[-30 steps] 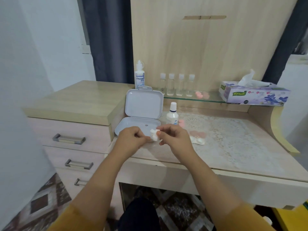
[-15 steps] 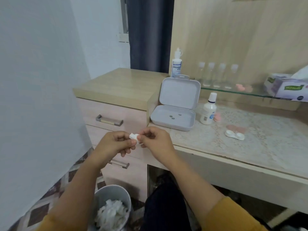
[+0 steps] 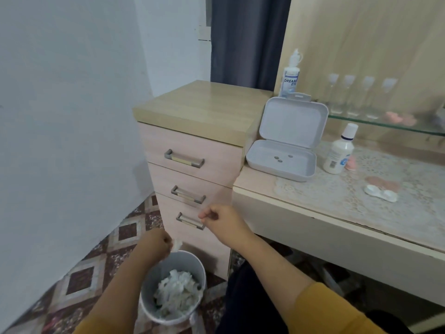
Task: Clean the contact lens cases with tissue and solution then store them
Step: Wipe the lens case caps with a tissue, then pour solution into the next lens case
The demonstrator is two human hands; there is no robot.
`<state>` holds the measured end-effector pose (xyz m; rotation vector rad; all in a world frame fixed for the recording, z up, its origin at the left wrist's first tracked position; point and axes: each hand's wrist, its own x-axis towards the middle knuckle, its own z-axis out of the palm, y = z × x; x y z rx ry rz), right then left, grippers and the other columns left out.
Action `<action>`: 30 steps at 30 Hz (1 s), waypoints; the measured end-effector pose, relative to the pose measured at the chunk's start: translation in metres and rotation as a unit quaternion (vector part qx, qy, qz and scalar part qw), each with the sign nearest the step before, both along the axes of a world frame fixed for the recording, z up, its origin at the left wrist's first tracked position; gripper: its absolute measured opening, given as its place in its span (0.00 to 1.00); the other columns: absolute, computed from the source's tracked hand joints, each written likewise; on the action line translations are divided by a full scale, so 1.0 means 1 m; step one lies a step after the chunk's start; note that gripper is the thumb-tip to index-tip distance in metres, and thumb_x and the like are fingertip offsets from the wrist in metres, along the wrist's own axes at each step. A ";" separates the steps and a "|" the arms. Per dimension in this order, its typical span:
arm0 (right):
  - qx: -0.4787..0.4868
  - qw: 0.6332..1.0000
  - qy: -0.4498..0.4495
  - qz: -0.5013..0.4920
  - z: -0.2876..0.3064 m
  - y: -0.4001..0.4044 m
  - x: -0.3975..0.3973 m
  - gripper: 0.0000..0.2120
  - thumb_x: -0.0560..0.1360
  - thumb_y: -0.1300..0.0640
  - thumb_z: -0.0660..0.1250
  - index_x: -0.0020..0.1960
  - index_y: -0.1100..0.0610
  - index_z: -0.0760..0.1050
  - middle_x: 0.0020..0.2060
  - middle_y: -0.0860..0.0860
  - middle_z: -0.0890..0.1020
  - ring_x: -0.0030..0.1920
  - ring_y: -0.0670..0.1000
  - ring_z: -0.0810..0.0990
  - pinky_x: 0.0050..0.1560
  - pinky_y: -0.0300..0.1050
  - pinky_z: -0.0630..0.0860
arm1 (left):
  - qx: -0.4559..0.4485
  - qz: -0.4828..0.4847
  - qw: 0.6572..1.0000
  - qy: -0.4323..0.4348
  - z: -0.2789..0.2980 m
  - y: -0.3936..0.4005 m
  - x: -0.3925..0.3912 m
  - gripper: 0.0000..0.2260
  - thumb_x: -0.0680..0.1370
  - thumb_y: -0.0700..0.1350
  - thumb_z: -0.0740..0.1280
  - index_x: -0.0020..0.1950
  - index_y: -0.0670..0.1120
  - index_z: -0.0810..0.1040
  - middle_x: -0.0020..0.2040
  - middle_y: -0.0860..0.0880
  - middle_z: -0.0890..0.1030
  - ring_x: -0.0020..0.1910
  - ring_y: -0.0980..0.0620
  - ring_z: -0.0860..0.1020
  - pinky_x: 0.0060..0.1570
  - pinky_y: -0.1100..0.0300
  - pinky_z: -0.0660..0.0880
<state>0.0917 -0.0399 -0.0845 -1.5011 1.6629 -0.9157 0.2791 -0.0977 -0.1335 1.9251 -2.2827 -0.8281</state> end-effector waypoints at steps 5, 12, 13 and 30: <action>0.007 1.000 0.006 0.004 -0.004 -0.002 -0.002 0.07 0.77 0.59 0.65 0.45 0.48 0.77 0.41 0.47 0.78 0.43 0.46 0.75 0.49 0.41 0.74 | 0.015 0.025 0.999 -0.012 -0.023 -0.001 -0.003 0.11 0.80 0.39 0.59 0.56 0.37 0.78 0.54 0.41 0.81 0.53 0.44 0.80 0.50 0.58 0.76; 0.005 1.000 -0.003 0.007 -0.004 -0.001 -0.003 0.07 0.77 0.60 0.65 0.45 0.49 0.78 0.39 0.46 0.77 0.41 0.46 0.75 0.46 0.39 0.73 | -0.016 -0.003 0.999 0.046 -0.008 -0.001 -0.022 0.10 0.76 0.37 0.60 0.41 0.37 0.80 0.39 0.43 0.84 0.32 0.49 0.80 0.35 0.61 0.77; 0.003 1.000 -0.008 0.007 -0.002 0.000 -0.003 0.07 0.77 0.60 0.65 0.45 0.49 0.77 0.38 0.45 0.76 0.40 0.45 0.74 0.45 0.38 0.73 | -0.025 -0.003 0.998 0.062 -0.001 -0.001 -0.027 0.10 0.76 0.37 0.60 0.42 0.36 0.80 0.39 0.42 0.84 0.34 0.48 0.81 0.37 0.58 0.79; -0.228 0.948 -0.106 -0.197 0.089 0.075 -0.115 0.12 0.77 0.63 0.65 0.43 0.45 0.79 0.42 0.45 0.83 0.42 0.44 0.83 0.50 0.48 0.81 | -0.234 -0.067 0.917 0.314 0.140 0.059 -0.192 0.09 0.74 0.42 0.62 0.34 0.42 0.74 0.32 0.45 0.77 0.35 0.46 0.74 0.36 0.52 0.71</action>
